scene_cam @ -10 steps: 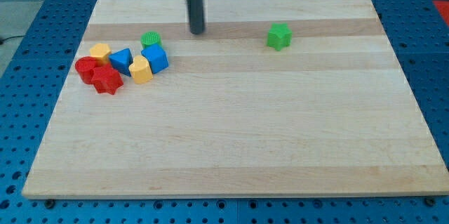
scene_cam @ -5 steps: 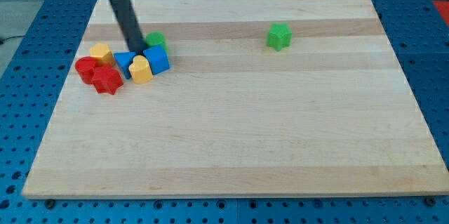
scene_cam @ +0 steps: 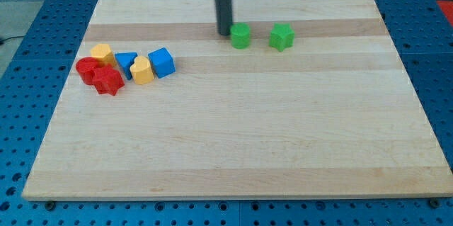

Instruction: Move the green circle closer to the green star

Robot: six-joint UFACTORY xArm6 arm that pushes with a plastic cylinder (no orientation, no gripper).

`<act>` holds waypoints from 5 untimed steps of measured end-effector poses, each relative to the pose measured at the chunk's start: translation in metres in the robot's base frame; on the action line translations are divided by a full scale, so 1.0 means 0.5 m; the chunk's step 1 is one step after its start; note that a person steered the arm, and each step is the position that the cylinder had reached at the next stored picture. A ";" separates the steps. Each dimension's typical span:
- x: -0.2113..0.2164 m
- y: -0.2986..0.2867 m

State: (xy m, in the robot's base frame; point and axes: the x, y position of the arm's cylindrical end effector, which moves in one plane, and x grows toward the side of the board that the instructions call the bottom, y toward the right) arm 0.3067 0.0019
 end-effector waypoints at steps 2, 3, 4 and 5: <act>-0.024 -0.177; -0.028 -0.261; -0.007 -0.404; 0.024 -0.524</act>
